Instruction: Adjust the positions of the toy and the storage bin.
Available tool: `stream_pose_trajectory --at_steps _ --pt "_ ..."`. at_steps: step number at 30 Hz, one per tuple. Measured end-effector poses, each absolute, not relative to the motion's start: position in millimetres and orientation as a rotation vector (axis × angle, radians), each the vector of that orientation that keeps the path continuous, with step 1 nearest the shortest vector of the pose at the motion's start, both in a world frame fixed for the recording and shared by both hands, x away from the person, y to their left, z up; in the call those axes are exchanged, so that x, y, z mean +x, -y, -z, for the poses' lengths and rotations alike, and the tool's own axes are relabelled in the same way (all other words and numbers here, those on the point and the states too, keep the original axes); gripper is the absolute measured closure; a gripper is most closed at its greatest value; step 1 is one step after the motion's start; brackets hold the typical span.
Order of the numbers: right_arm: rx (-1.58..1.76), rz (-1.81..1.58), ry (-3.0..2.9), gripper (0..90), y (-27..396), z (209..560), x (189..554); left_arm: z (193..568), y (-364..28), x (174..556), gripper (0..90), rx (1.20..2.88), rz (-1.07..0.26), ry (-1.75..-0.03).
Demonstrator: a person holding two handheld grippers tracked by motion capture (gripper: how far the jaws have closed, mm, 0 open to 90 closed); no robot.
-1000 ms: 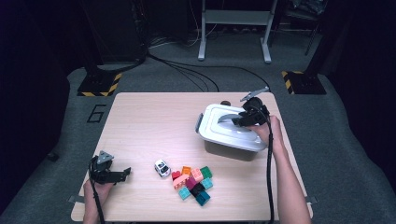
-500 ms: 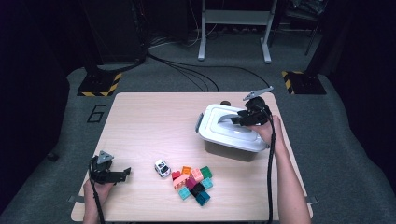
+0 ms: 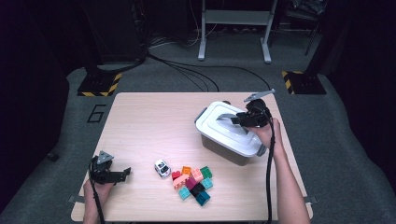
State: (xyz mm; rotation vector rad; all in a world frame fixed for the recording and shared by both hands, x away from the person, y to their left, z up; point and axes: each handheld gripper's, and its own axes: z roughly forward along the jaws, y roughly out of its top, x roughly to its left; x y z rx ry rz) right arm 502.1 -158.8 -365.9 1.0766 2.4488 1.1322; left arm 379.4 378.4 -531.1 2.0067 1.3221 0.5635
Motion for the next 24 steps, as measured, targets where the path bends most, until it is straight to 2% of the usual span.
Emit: stream_pose_trajectory --at_steps 9,10,11,14,16,20,24 --pt "1.173 -1.076 -2.395 63.2 145 364 492 531 -378 379 3.2 2.006 -0.565 -1.323" --pt "1.157 -1.043 -2.404 61.7 142 363 492 531 -378 379 3.2 2.005 -0.565 -1.323" --pt "1.132 -1.023 -2.419 55.8 141 364 493 531 -378 379 3.2 2.005 -0.565 -1.323" --pt "1.093 -0.978 -2.446 50.9 134 366 498 531 -378 379 3.3 2.006 -0.565 -1.323" --pt "1.056 -0.978 -2.449 53.4 130 366 499 531 -378 379 3.3 2.006 -0.565 -1.323" --pt "0.988 -0.955 -2.434 64.2 125 367 500 531 -378 379 3.4 2.005 -0.566 -1.322" --pt "0.982 -0.992 -2.434 66.3 128 369 502 531 -378 379 3.5 2.004 -0.566 -1.323"
